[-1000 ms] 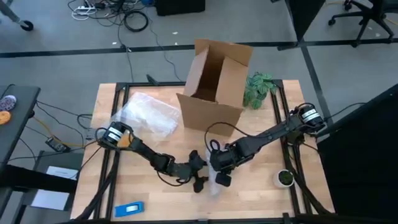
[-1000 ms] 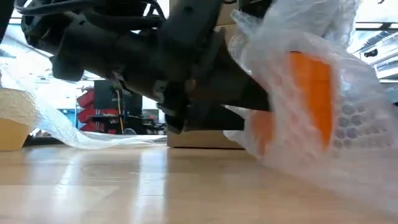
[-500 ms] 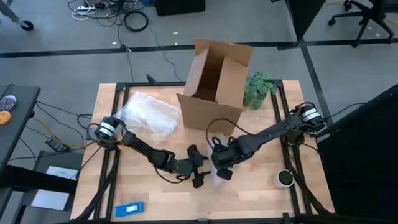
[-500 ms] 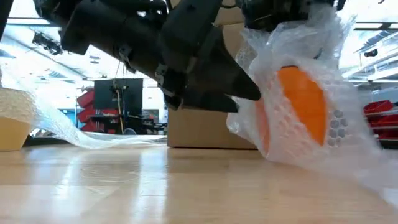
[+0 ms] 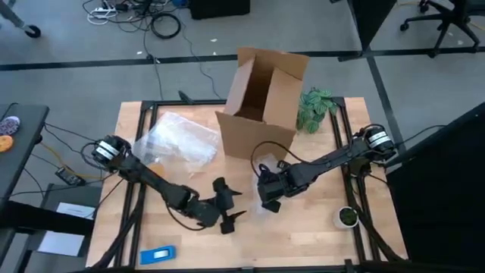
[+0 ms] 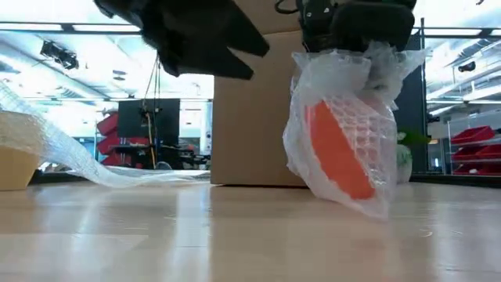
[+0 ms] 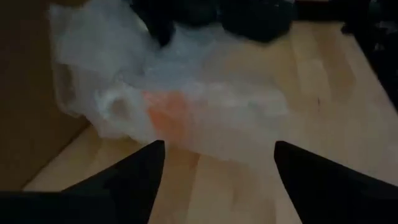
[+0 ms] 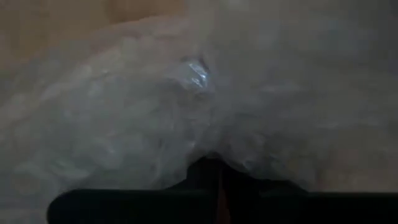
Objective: Wrap mug
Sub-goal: Wrap the orange mug with transparent bubble wrap
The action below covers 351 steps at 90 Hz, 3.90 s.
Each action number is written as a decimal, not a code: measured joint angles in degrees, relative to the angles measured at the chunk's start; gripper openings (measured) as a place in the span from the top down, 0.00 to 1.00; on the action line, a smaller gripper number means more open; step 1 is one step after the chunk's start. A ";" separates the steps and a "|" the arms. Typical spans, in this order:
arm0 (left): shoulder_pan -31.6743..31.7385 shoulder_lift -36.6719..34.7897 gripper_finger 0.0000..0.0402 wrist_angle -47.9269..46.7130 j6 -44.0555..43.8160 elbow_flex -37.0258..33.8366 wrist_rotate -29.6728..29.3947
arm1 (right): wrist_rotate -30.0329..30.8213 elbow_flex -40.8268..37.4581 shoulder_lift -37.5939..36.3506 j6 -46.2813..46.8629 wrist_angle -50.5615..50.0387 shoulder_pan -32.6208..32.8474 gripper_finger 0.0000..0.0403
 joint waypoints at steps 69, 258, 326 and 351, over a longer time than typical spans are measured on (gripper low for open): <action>-2.25 0.54 0.28 17.52 12.83 -0.07 -4.93 | -1.75 11.49 -0.65 -5.63 -11.79 0.87 0.83; 4.89 8.64 0.28 18.64 22.61 4.55 -6.13 | 0.23 7.03 -0.69 -3.12 -7.59 1.50 0.81; -2.79 4.68 0.28 -13.97 -5.75 3.75 -14.40 | -0.22 8.31 -0.72 -7.00 0.50 1.10 0.81; -3.33 5.85 0.28 -0.04 -10.27 -2.80 -15.55 | -2.44 6.42 -0.82 -5.92 -1.25 0.08 0.81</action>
